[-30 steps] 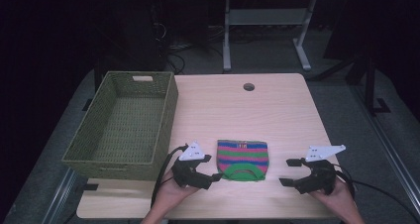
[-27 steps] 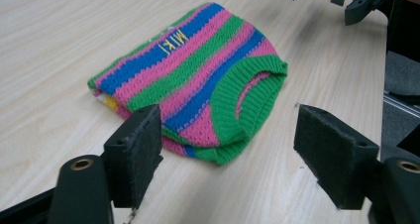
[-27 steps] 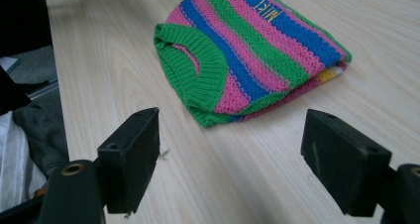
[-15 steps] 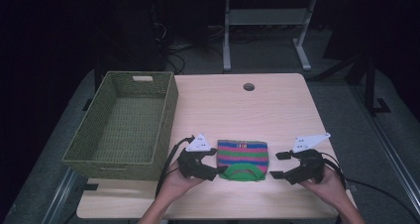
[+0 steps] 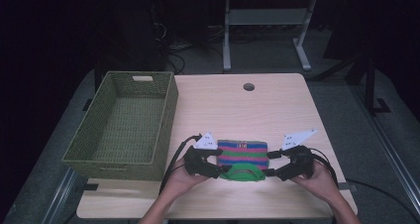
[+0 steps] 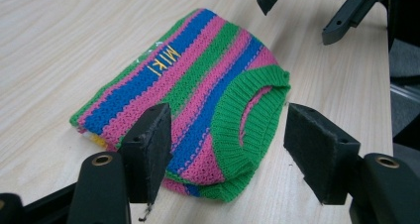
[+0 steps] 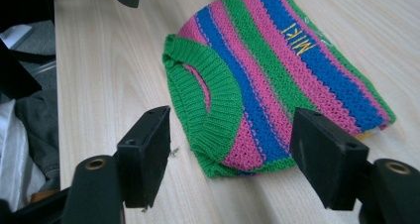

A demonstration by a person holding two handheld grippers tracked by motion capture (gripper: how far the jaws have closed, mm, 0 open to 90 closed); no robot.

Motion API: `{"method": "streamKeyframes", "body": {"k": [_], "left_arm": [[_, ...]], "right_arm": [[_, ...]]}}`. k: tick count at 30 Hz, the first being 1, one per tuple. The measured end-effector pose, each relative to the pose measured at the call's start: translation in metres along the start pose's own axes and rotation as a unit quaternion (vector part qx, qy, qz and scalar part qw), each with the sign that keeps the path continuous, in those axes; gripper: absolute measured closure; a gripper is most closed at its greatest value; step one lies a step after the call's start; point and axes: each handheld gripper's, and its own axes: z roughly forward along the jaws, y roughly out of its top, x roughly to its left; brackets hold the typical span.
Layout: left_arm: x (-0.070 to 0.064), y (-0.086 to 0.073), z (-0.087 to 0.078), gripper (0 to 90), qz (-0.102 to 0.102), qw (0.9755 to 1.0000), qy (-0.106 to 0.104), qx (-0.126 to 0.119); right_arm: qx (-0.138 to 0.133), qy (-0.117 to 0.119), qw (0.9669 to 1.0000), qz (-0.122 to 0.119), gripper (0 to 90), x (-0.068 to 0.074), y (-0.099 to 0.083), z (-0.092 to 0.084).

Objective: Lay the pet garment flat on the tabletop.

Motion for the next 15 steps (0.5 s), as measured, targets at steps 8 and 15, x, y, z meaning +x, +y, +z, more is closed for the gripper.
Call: {"method": "streamKeyframes", "body": {"k": [8,15], "left_arm": [[0.004,-0.001,0.01,39.0,0.003,0.9995,-0.008,0.029],[0.005,-0.005,0.017,43.9,0.008,0.9984,-0.017,0.054]], "right_arm": [[0.015,0.007,0.9998,-0.006,37.5,-0.004,0.003,0.014],[0.036,0.016,0.9991,-0.017,47.1,-0.007,0.003,0.025]]}}
